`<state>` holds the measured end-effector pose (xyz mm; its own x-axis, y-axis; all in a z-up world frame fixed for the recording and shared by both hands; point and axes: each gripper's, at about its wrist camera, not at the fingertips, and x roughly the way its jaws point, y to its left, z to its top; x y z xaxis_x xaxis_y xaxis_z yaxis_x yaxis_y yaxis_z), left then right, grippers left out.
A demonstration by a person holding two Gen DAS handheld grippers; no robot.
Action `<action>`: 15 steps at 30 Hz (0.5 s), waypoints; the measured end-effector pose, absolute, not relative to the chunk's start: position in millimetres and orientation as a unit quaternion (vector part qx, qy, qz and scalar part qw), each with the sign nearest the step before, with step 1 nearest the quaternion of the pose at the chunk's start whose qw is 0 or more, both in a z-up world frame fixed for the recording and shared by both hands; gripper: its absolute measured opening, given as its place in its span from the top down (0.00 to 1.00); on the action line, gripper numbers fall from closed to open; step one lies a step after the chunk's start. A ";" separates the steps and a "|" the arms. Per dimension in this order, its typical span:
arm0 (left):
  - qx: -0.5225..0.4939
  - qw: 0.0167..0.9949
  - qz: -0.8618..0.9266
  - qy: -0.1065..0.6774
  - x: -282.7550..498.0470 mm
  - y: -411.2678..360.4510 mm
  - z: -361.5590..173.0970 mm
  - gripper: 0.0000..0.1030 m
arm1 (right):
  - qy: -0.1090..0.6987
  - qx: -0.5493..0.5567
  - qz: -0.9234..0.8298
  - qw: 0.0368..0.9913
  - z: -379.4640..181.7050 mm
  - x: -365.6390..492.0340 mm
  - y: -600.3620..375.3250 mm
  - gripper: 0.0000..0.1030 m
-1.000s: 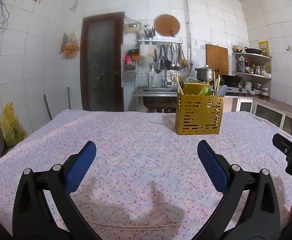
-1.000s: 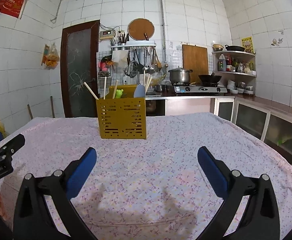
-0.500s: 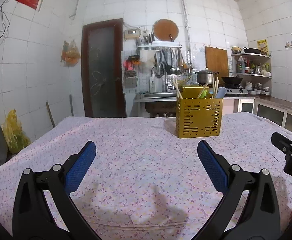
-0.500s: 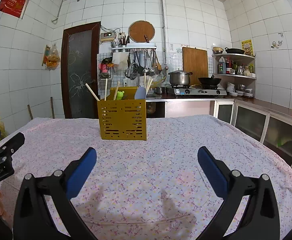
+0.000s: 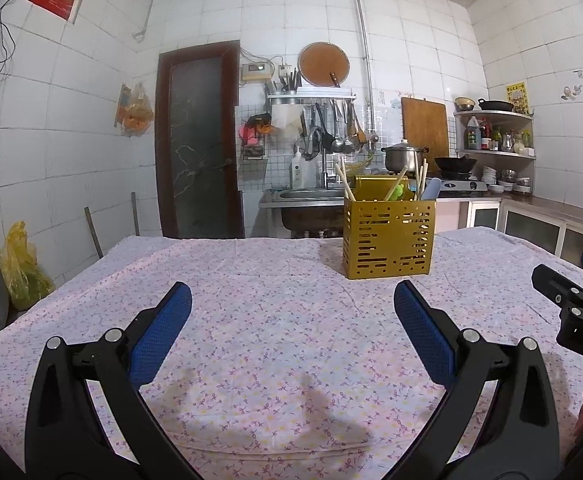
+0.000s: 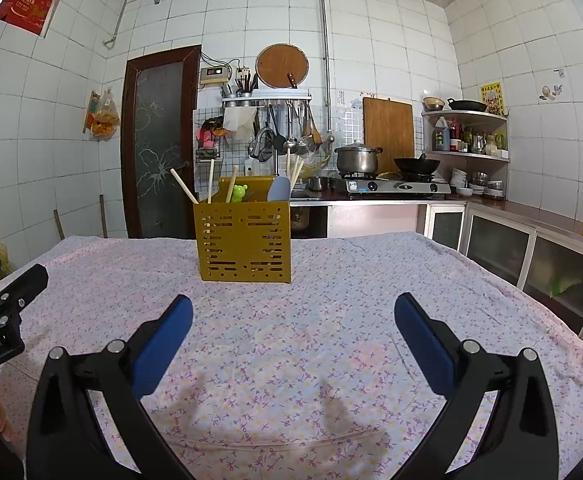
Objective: Organize utensils
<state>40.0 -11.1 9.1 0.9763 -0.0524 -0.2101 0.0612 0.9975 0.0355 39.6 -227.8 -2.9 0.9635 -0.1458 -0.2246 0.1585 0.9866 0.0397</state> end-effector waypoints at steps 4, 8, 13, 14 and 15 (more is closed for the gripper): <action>0.021 0.994 -0.028 0.105 40.7 -10.9 8.7 0.05 | 0.111 0.028 -0.077 0.990 -2.5 38.9 -227.7 0.04; 0.021 0.994 -0.028 0.105 40.4 -11.0 9.0 0.05 | 0.110 0.028 -0.077 0.991 -2.5 38.8 -227.7 0.04; 0.020 0.994 -0.028 0.106 40.5 -11.5 8.6 0.05 | 0.111 0.028 -0.077 0.990 -2.2 38.5 -227.1 0.04; 0.020 0.994 -0.028 0.106 40.6 -11.5 8.5 0.05 | 0.111 0.028 -0.077 0.990 -2.2 38.6 -227.1 0.04; 0.020 0.994 -0.028 0.106 40.7 -11.6 8.4 0.05 | 0.111 0.028 -0.077 0.990 -2.3 38.6 -227.4 0.04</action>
